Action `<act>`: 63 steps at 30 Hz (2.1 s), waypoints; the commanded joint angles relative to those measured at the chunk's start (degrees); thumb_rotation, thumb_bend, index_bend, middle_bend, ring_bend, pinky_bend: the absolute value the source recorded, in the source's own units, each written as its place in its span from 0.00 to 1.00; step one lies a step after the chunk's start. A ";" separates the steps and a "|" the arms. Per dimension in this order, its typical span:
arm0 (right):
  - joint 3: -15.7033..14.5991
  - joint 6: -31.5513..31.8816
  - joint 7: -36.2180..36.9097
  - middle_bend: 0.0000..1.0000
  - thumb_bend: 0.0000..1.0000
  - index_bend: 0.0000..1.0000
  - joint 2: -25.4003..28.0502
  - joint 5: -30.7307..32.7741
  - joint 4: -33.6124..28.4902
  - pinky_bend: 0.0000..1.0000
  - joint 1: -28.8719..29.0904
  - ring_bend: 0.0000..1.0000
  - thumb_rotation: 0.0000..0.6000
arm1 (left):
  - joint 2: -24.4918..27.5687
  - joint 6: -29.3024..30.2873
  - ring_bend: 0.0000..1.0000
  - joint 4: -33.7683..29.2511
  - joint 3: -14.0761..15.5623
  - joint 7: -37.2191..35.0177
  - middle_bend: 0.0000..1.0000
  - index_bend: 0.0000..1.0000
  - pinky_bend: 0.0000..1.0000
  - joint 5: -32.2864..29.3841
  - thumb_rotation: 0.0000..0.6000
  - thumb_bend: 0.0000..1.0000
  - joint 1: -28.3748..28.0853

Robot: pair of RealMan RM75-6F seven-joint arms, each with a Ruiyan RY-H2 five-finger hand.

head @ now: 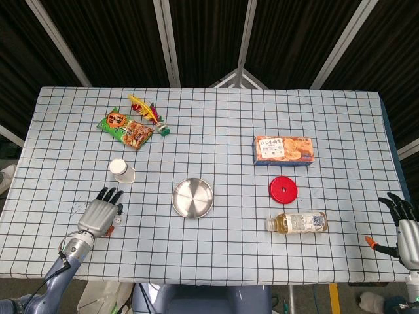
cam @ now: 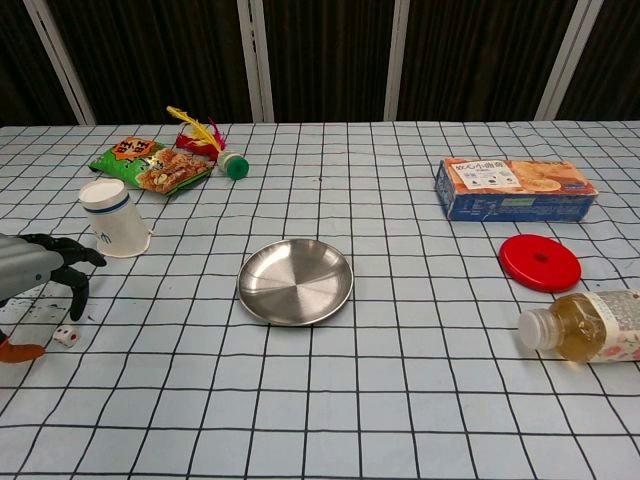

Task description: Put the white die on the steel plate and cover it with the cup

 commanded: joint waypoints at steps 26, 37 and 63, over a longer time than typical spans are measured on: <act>0.06 -0.93 0.42 0.14 0.10 0.21 -0.13 0.63 0.32 0.01 0.20 0.14 1.00 | -1.20 0.24 0.00 2.33 0.73 -2.50 0.07 0.39 0.00 2.01 1.00 0.47 -0.54; 0.02 -1.15 0.45 0.14 0.10 0.21 -0.19 0.64 0.43 0.01 0.27 0.14 1.00 | -1.57 -0.09 0.00 2.65 1.27 -2.69 0.07 0.41 0.00 2.27 1.00 0.47 -0.77; -0.02 -2.14 0.38 0.14 0.10 0.21 -0.25 1.22 0.52 0.01 0.54 0.14 1.00 | -2.02 0.14 0.00 3.74 1.71 -2.77 0.08 0.47 0.00 2.25 1.00 0.47 -0.89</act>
